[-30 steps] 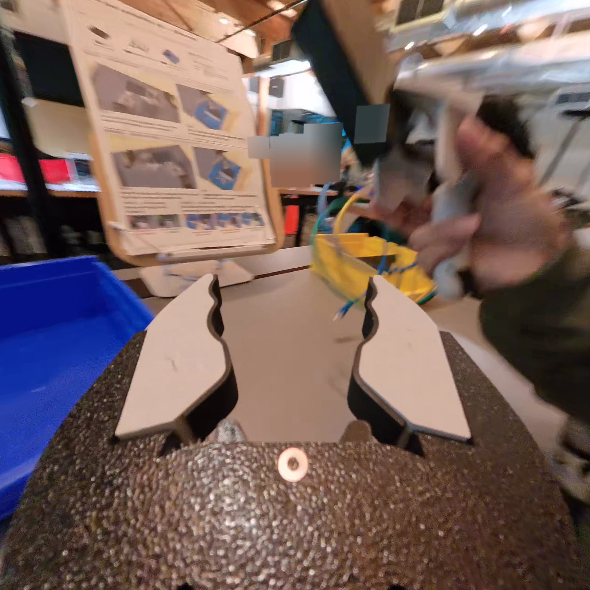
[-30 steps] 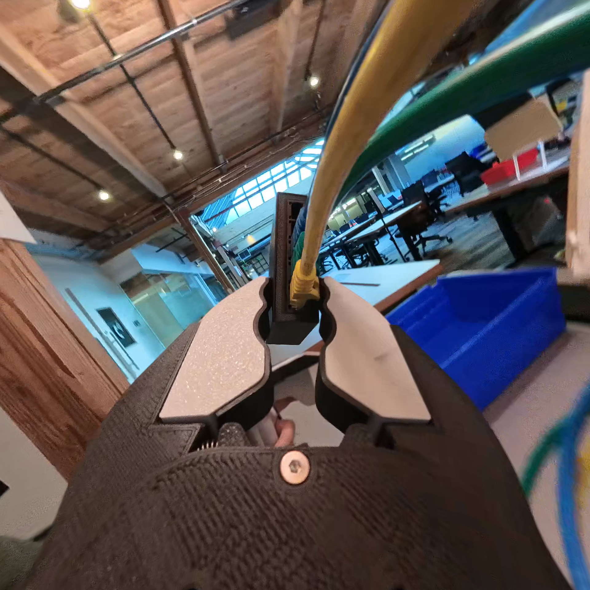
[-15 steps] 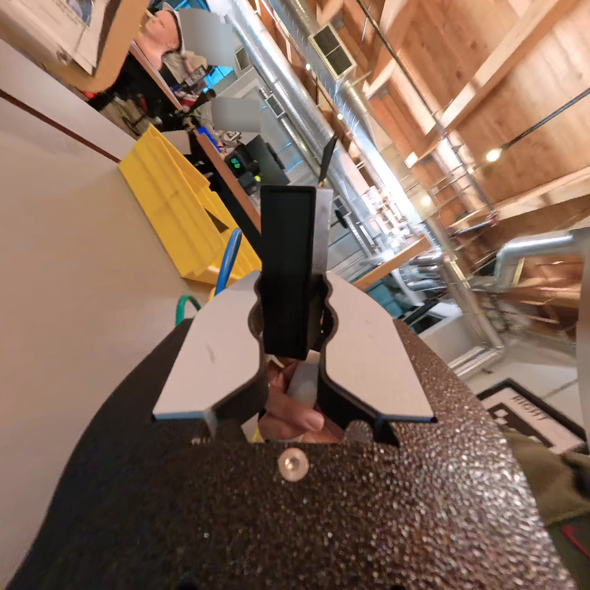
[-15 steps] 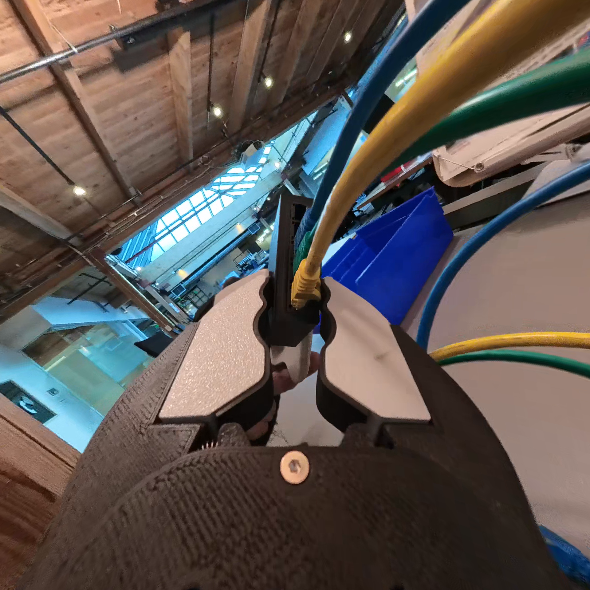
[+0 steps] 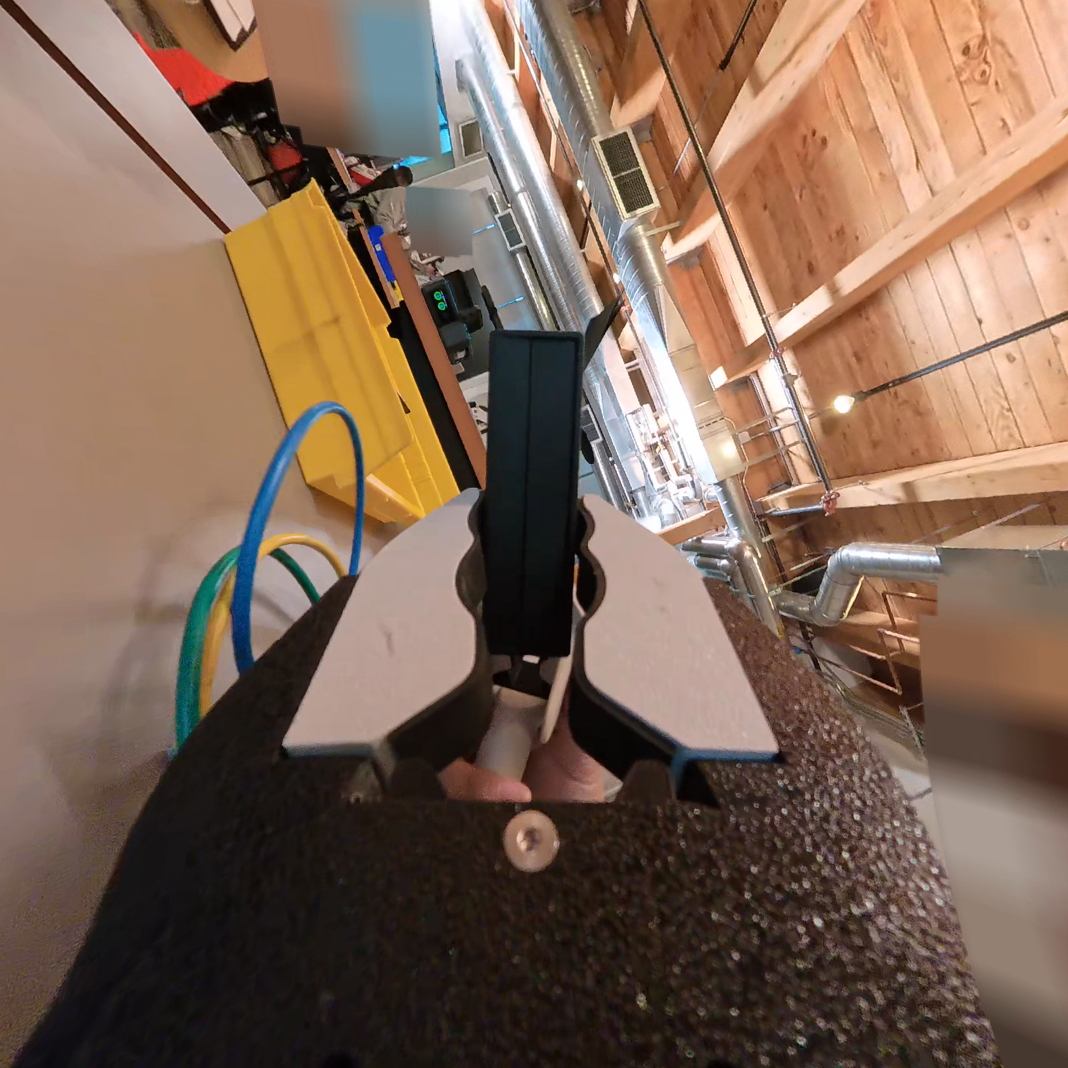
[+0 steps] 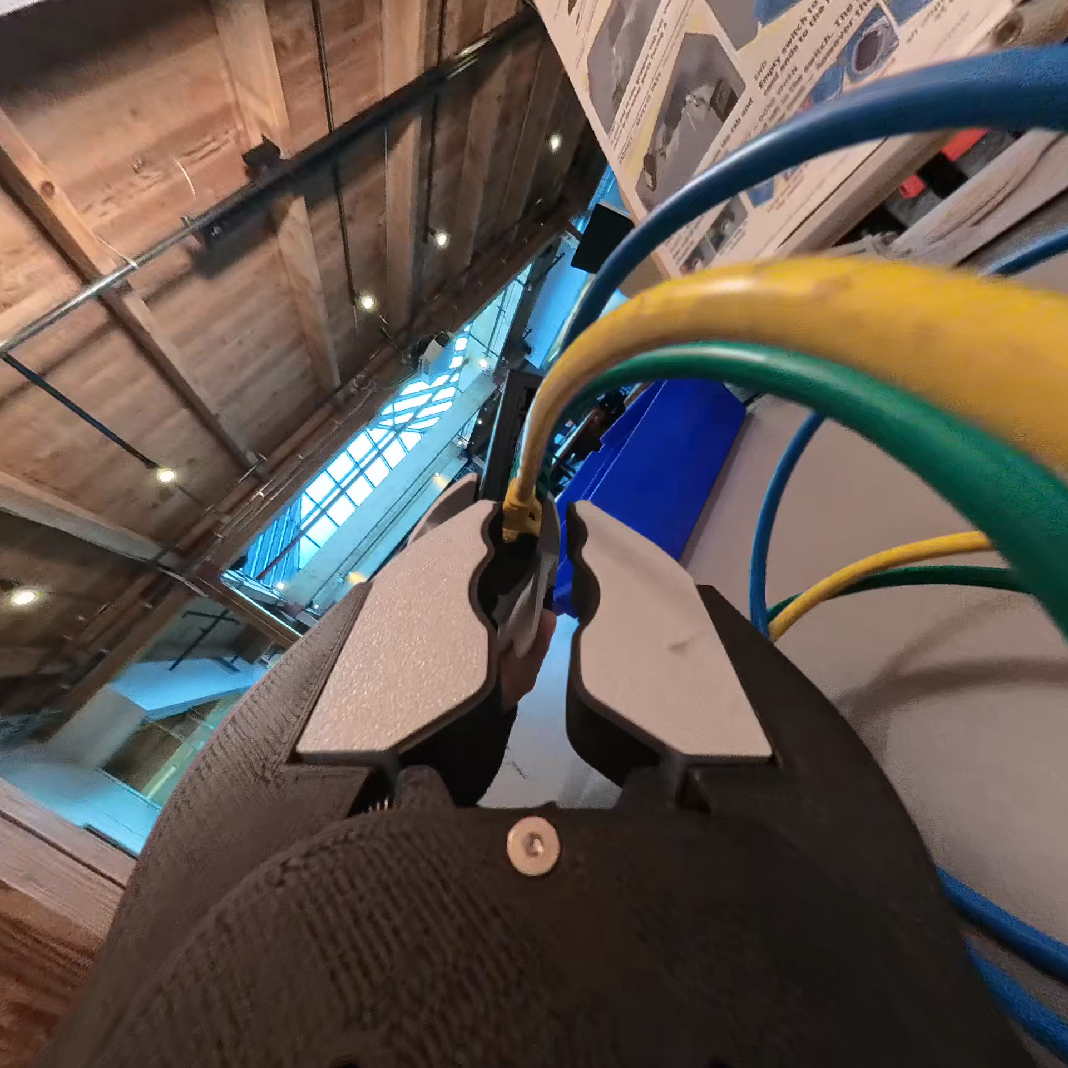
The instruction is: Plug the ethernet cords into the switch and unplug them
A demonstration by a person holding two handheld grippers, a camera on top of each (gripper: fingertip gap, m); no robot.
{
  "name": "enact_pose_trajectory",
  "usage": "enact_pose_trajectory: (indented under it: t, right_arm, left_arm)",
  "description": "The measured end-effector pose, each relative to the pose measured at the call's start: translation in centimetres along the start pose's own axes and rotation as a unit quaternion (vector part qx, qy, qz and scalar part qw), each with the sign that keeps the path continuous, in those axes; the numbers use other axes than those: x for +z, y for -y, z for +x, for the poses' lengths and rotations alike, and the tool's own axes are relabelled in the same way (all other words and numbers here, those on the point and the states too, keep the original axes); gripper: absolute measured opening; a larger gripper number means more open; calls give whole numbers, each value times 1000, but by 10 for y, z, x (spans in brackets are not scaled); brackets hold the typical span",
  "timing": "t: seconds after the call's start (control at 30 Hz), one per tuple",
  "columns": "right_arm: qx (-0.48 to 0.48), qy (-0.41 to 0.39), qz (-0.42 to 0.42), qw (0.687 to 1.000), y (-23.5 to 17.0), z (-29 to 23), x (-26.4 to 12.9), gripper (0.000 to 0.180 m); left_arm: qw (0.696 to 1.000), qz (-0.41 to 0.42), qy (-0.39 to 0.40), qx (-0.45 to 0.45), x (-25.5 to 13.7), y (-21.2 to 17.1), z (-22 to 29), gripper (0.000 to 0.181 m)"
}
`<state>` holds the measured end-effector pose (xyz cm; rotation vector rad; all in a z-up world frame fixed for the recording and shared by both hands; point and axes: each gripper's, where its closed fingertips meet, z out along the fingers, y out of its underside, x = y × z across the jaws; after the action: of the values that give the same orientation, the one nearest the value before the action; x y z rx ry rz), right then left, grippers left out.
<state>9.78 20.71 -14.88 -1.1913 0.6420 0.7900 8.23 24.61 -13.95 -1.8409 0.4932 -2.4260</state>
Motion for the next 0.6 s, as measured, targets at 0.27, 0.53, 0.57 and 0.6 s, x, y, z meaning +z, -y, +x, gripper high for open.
enact_pose_trajectory:
  t: [0.27, 0.53, 0.57, 0.6]
  right_arm:
    - [25, -2, -1, 1000, -12, 6, -1, 14]
    - [7, 25, -15, 1000, -6, -2, -4, 14]
    - [12, 25, -19, 999, -7, -1, -5, 14]
    - [11, 26, -21, 999, -8, -1, -6, 14]
  left_arm:
    - [999, 17, 26, 33, 3, -10, -9, 27]
    - [998, 22, -56, 28, 4, -15, 4, 27]
    - [997, 20, -70, 25, 4, -14, 5, 28]
    - [996, 17, -85, 21, 3, -13, 6, 29]
